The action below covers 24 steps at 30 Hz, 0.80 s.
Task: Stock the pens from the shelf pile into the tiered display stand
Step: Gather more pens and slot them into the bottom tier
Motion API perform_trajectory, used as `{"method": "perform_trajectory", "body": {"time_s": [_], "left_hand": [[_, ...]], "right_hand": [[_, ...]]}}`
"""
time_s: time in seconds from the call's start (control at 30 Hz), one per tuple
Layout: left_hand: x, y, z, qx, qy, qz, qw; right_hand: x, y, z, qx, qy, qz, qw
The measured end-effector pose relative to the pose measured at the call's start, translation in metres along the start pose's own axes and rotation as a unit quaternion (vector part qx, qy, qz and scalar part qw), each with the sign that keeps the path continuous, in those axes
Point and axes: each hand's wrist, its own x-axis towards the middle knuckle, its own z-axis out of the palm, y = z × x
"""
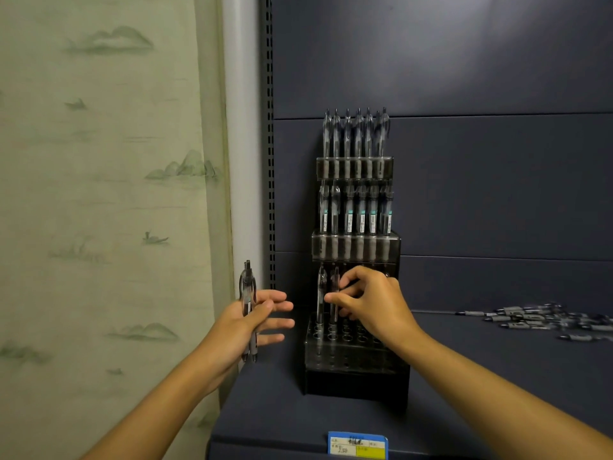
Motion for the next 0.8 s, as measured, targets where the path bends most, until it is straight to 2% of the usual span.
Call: {"method": "perform_trajectory", "body": {"time_s": [0.17, 0.33, 0.4, 0.5, 0.6, 0.8], "left_hand": [[-0.006, -0.001, 0.002, 0.005, -0.014, 0.004, 1.000], [-0.009, 0.012, 0.012, -0.037, -0.026, 0.037, 0.998], [-0.010, 0.023, 0.019, -0.063, -0.051, 0.043, 0.996], [-0.015, 0.038, 0.035, -0.099, -0.116, 0.042, 0.987], [-0.019, 0.044, 0.047, -0.096, -0.160, 0.049, 0.981], [-0.018, 0.038, 0.052, -0.058, -0.183, 0.022, 0.981]], "right_hand": [[-0.007, 0.000, -0.002, -0.048, -0.013, -0.002, 0.999], [-0.006, -0.031, -0.025, -0.014, 0.020, -0.045, 0.999], [-0.006, -0.053, -0.029, 0.014, 0.002, -0.086, 0.996], [-0.013, -0.079, -0.024, 0.035, -0.081, -0.129, 0.988], [-0.023, -0.091, -0.020, -0.011, -0.136, -0.138, 0.981], [-0.027, -0.087, -0.020, -0.003, -0.109, -0.112, 0.988]]}}
